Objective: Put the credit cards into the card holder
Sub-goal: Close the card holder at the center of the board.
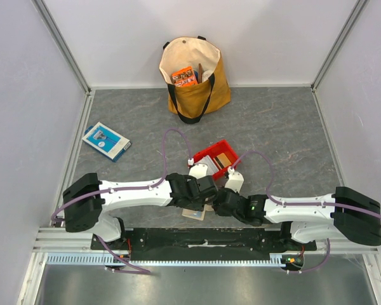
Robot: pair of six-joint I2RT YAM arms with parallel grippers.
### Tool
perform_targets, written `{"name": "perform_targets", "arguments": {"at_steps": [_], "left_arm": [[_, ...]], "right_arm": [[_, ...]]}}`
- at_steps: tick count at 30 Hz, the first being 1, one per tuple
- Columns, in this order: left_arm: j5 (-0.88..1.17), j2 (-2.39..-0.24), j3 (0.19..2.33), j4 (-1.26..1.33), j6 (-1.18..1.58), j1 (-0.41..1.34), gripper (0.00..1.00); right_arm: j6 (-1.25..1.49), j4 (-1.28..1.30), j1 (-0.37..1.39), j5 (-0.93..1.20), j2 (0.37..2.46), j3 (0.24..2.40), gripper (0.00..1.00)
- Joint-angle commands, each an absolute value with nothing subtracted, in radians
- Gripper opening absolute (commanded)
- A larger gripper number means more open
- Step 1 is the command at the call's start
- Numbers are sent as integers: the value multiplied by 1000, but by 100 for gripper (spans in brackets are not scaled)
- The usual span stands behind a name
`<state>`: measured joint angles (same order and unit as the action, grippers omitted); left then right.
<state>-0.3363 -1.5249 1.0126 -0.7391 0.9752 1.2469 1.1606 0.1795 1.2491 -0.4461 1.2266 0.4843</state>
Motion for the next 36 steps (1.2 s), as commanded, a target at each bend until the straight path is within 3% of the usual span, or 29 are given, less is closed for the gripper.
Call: {"name": "perform_targets", "arguments": {"at_steps": [1, 8, 14, 24, 31, 36], "left_arm": [[-307, -1464, 985, -643, 977, 1252, 52], [-307, -1347, 899, -552, 969, 1252, 59], [-279, -1272, 845, -497, 916, 1238, 57], [-63, -1299, 698, -279, 871, 1143, 61], [-77, -1204, 597, -204, 907, 1085, 55], [-41, -1219, 572, -204, 868, 1022, 28]], "right_arm": [[1186, 161, 1253, -485, 1206, 477, 12], [1181, 161, 1253, -485, 1204, 485, 12], [1169, 160, 1253, -483, 1221, 505, 13], [1172, 163, 1253, -489, 1221, 509, 14], [1167, 170, 1252, -488, 1230, 520, 14], [1154, 170, 1253, -480, 1246, 541, 15]]}}
